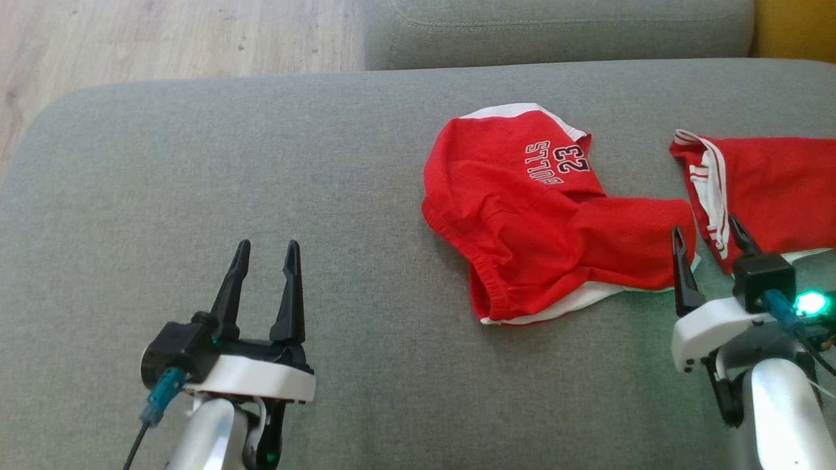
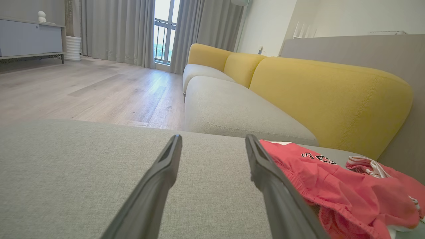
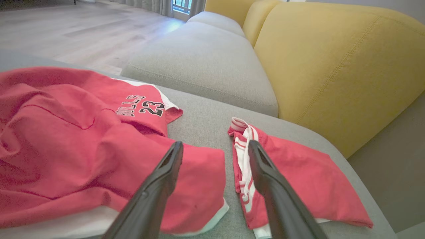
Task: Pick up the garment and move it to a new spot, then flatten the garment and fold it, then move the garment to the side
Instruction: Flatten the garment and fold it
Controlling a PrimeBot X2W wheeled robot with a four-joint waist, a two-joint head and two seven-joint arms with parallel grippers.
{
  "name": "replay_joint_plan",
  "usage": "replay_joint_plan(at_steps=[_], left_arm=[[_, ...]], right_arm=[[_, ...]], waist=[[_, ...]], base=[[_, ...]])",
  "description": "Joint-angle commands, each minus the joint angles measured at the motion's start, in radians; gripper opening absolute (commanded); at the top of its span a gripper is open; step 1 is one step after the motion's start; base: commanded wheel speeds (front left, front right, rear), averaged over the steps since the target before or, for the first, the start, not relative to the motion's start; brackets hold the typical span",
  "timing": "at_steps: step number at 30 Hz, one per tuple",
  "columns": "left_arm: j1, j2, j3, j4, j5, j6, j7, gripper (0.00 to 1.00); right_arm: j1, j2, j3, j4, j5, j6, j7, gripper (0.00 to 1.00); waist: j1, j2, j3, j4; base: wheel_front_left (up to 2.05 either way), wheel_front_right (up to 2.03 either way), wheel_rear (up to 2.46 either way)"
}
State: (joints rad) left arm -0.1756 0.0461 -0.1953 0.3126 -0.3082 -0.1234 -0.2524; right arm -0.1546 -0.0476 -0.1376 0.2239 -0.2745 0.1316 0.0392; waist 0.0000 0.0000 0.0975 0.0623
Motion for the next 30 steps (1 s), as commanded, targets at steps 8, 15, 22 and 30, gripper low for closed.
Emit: replay_joint_plan(at_steps=[8, 15, 22, 30], left_arm=[[-0.018, 0.004, 0.037, -0.027, 0.019, -0.002, -0.009, 1.00], [-0.024, 0.004, 0.035, -0.035, 0.021, -0.004, -0.009, 1.00], [-0.025, 0.004, 0.036, -0.039, 0.016, -0.005, -0.009, 1.00], [-0.021, 0.004, 0.034, -0.031, 0.007, -0.004, -0.009, 1.00]], right_arm=[[-0.010, -0.003, 0.137, -0.077, 0.147, -0.001, -0.114, 1.00], [0.016, -0.003, 0.256, -0.053, 0.228, -0.001, -0.142, 1.00], [0.003, -0.003, 0.331, -0.036, 0.276, -0.001, -0.151, 1.00], [-0.003, -0.003, 0.391, -0.010, 0.304, -0.001, -0.135, 1.00]], waist=[[0.0000, 0.0000, -0.005, -0.017], [0.0000, 0.0000, -0.002, -0.023], [0.0000, 0.0000, 0.003, -0.009], [0.0000, 0.0000, 0.002, 0.006]], base=[[0.00, 0.00, 0.00], [0.00, 0.00, 0.00], [0.00, 0.00, 0.00], [0.00, 0.00, 0.00]])
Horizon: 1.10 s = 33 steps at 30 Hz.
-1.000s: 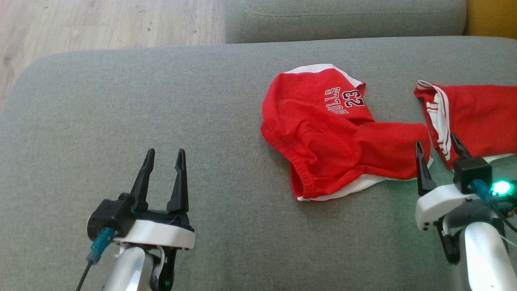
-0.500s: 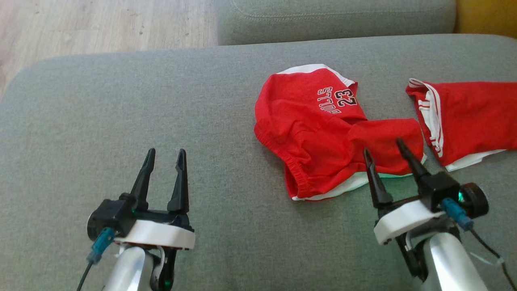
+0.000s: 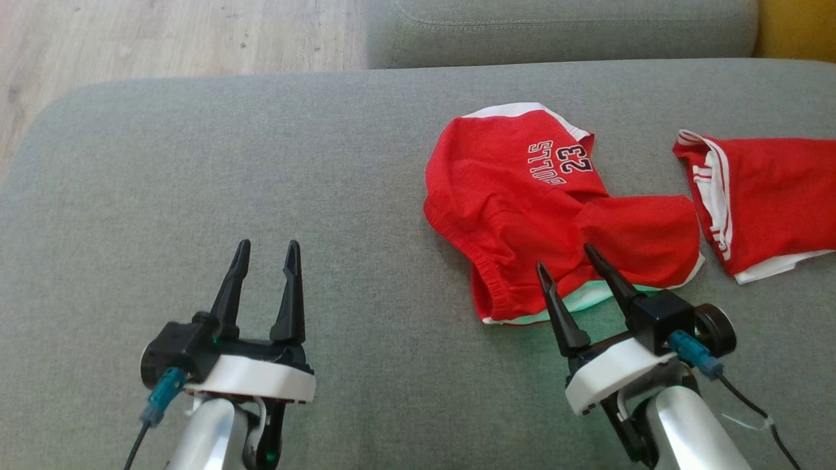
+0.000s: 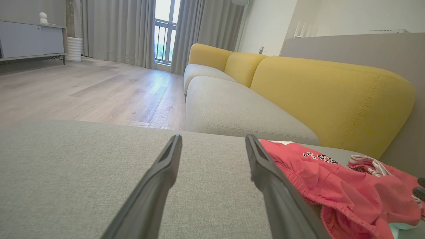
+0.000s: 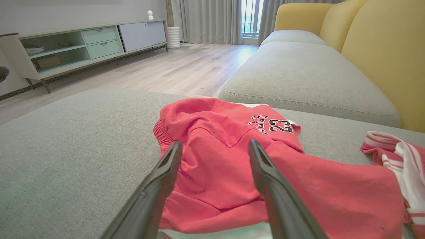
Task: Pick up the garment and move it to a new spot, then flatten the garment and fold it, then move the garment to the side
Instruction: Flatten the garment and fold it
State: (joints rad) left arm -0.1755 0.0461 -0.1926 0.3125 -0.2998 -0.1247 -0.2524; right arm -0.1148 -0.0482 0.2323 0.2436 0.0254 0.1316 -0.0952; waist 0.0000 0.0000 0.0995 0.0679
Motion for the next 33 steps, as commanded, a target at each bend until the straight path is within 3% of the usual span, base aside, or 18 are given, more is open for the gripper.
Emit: replay_joint_plan(at_steps=[1, 10, 22, 23, 24, 33], left_arm=[[-0.021, 0.004, 0.031, -0.028, 0.000, -0.002, -0.009, 1.00], [-0.032, 0.004, 0.019, -0.027, -0.006, -0.003, -0.009, 1.00], [-0.061, 0.004, -0.009, -0.025, -0.018, -0.003, -0.009, 1.00], [-0.065, 0.004, -0.012, -0.024, -0.020, -0.003, -0.009, 1.00], [-0.068, 0.004, -0.016, -0.023, -0.021, -0.003, -0.009, 1.00], [-0.078, 0.004, -0.024, -0.014, -0.029, -0.003, -0.009, 1.00]], right_arm=[[-0.043, -0.002, 0.026, -0.027, 0.008, -0.001, 0.001, 1.00], [-0.069, -0.002, 0.114, 0.032, 0.060, -0.001, 0.065, 1.00], [-0.194, -0.002, 0.180, 0.240, 0.087, -0.001, 0.184, 1.00], [-0.205, -0.002, 0.185, 0.259, 0.099, -0.001, 0.195, 0.44], [-0.218, -0.002, 0.191, 0.274, 0.108, -0.001, 0.199, 0.00], [-0.331, -0.002, 0.267, 0.320, 0.178, -0.001, 0.153, 0.00]], waist=[[0.0000, 0.0000, -0.001, 0.001], [0.0000, 0.0000, 0.010, 0.023], [0.0000, 0.0000, 0.077, 0.074], [0.0000, 0.0000, 0.082, 0.079], [0.0000, 0.0000, 0.087, 0.085], [0.0000, 0.0000, 0.095, 0.114]], base=[[0.00, 0.00, 0.00], [0.00, 0.00, 0.00], [0.00, 0.00, 0.00], [0.00, 0.00, 0.00], [0.00, 0.00, 0.00], [0.00, 0.00, 0.00]])
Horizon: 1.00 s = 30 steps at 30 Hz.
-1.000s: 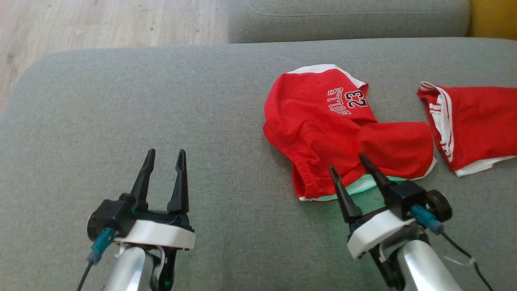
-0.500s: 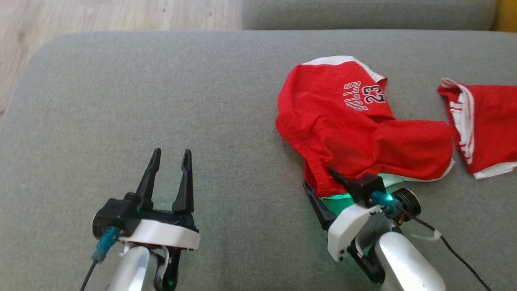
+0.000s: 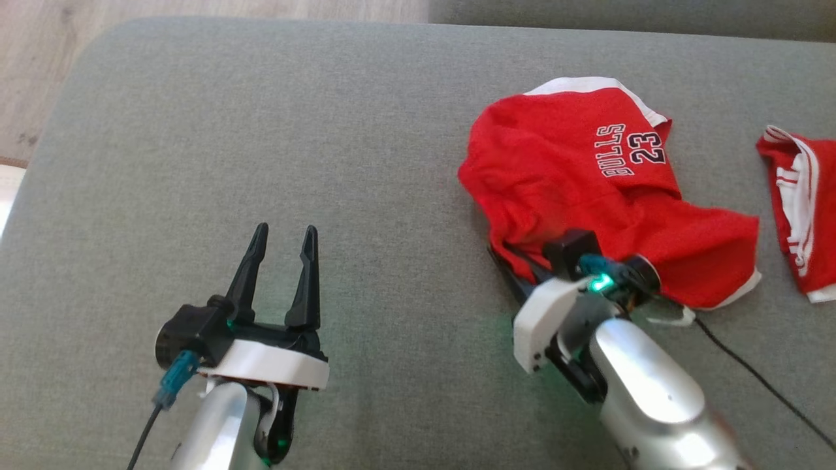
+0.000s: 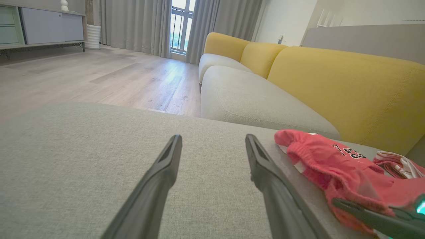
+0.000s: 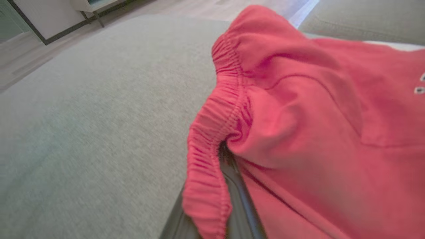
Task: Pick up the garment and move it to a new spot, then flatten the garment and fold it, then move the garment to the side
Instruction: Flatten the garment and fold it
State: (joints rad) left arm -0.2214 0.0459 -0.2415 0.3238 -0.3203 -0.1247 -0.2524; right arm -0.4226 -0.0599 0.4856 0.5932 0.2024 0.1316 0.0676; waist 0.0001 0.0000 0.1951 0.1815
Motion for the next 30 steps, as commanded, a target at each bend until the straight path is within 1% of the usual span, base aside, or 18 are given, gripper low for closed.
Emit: replay_joint_plan(at_steps=[1, 13, 14, 15, 16, 22, 25, 30], left_arm=[[-0.032, 0.004, 0.024, -0.024, -0.008, -0.003, -0.009, 1.00], [-0.035, 0.004, 0.025, -0.024, -0.010, -0.003, -0.009, 1.00], [-0.035, 0.004, 0.025, -0.024, -0.010, -0.003, -0.009, 1.00], [-0.034, 0.004, 0.025, -0.025, -0.010, -0.002, -0.009, 1.00], [-0.033, 0.004, 0.025, -0.025, -0.010, -0.002, -0.009, 1.00], [-0.025, 0.004, 0.041, -0.024, -0.009, 0.002, -0.009, 1.00], [-0.020, 0.004, 0.047, -0.027, -0.005, 0.002, -0.009, 1.00], [-0.013, 0.004, 0.054, -0.034, 0.003, 0.002, -0.009, 1.00]], right_arm=[[-0.037, 0.010, 0.025, -0.027, 0.012, -0.001, -0.014, 0.00], [-0.167, 0.010, 0.215, 0.029, 0.149, -0.001, -0.027, 0.00], [-0.173, 0.010, 0.230, 0.035, 0.160, -0.001, -0.027, 0.11], [-0.179, 0.010, 0.241, 0.043, 0.169, -0.001, -0.027, 0.88], [-0.184, 0.010, 0.250, 0.053, 0.174, -0.001, -0.025, 1.00], [-0.199, 0.010, 0.246, 0.089, 0.185, -0.001, -0.041, 1.00], [-0.188, 0.010, 0.207, 0.090, 0.204, -0.001, -0.054, 1.00], [-0.159, 0.010, 0.120, 0.080, 0.186, -0.001, -0.092, 1.00]], waist=[[-0.0001, 0.0000, -0.002, 0.003], [-0.0001, 0.0000, -0.009, 0.029], [-0.0001, 0.0000, -0.009, 0.030], [-0.0001, 0.0000, -0.008, 0.030], [-0.0001, 0.0000, -0.009, 0.030], [-0.0001, 0.0000, -0.022, 0.001], [-0.0001, 0.0000, -0.034, -0.023], [-0.0001, 0.0000, -0.059, -0.062]], base=[[0.00, 0.00, 0.00], [0.00, 0.00, 0.00], [0.00, 0.00, 0.00], [0.00, 0.00, 0.00], [0.00, 0.00, 0.00], [0.00, 0.00, 0.00], [0.00, 0.00, 0.00], [0.00, 0.00, 0.00]])
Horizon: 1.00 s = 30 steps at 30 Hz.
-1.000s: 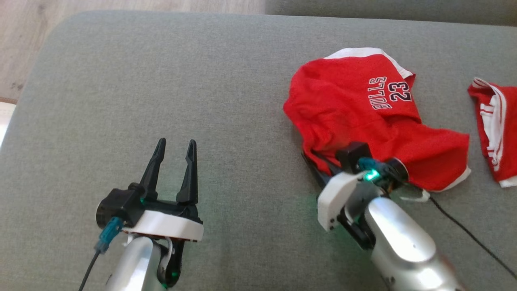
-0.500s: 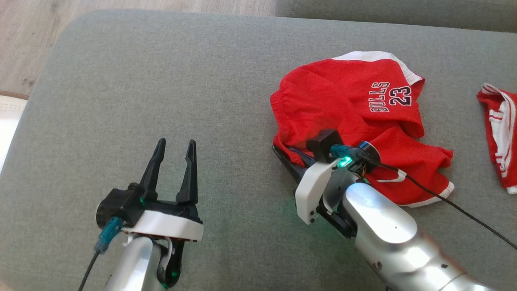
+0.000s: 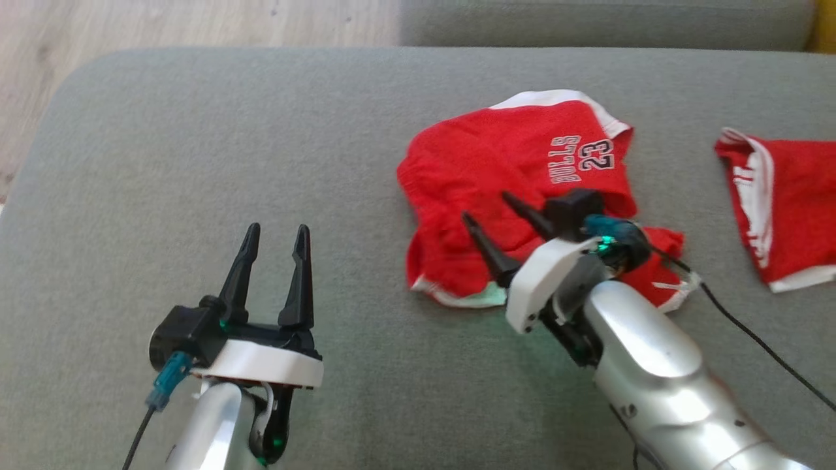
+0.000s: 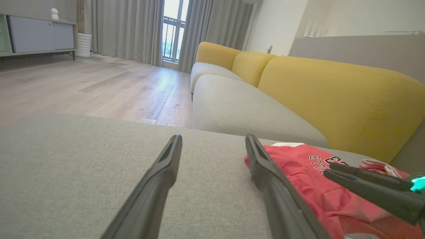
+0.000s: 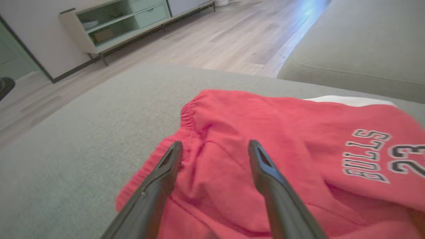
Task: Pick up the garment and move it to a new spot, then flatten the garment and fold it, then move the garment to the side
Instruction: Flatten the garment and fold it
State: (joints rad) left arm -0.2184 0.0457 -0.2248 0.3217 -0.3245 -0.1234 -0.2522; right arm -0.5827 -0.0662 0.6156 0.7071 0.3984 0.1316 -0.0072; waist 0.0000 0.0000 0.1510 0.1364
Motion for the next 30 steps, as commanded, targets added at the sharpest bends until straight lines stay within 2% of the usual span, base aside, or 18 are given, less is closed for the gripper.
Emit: replay_joint_plan(at_steps=[1, 7, 10, 11, 19, 24, 30], left_arm=[[-0.014, 0.004, 0.038, -0.033, 0.008, 0.000, -0.010, 1.00], [0.000, 0.004, 0.048, -0.043, 0.014, 0.000, -0.010, 1.00], [0.008, 0.004, 0.046, -0.048, 0.018, 0.000, -0.010, 1.00], [0.008, 0.004, 0.046, -0.048, 0.018, 0.000, -0.010, 1.00], [0.018, 0.004, 0.037, -0.050, 0.017, -0.002, -0.010, 1.00], [0.016, 0.004, 0.035, -0.048, 0.016, -0.004, -0.010, 1.00], [0.005, 0.004, 0.020, -0.042, 0.013, -0.005, -0.010, 1.00]], right_arm=[[0.011, 0.016, -0.032, -0.038, -0.019, -0.001, -0.025, 1.00], [0.089, 0.007, -0.195, -0.098, -0.105, -0.001, -0.040, 1.00], [0.188, -0.009, -0.329, -0.230, -0.174, -0.001, -0.052, 1.00], [0.188, -0.009, -0.329, -0.230, -0.174, -0.001, -0.052, 1.00], [0.415, 0.007, -0.533, -0.432, -0.264, -0.001, -0.134, 1.00], [0.482, 0.015, -0.573, -0.472, -0.274, -0.001, -0.168, 1.00], [0.463, 0.016, -0.573, -0.483, -0.257, -0.001, -0.176, 1.00]], waist=[[0.0000, 0.0000, -0.020, -0.024], [0.0000, 0.0000, -0.039, -0.061], [0.0000, 0.0000, -0.044, -0.080], [0.0000, 0.0000, -0.044, -0.080], [0.0000, 0.0000, -0.038, -0.106], [0.0000, 0.0000, -0.026, -0.124], [0.0000, 0.0000, -0.022, -0.139]], base=[[0.00, 0.00, 0.00], [0.00, 0.00, 0.00], [0.00, 0.00, 0.00], [0.00, 0.00, 0.00], [0.00, 0.00, 0.00], [0.00, 0.00, 0.00], [0.00, 0.00, 0.00]])
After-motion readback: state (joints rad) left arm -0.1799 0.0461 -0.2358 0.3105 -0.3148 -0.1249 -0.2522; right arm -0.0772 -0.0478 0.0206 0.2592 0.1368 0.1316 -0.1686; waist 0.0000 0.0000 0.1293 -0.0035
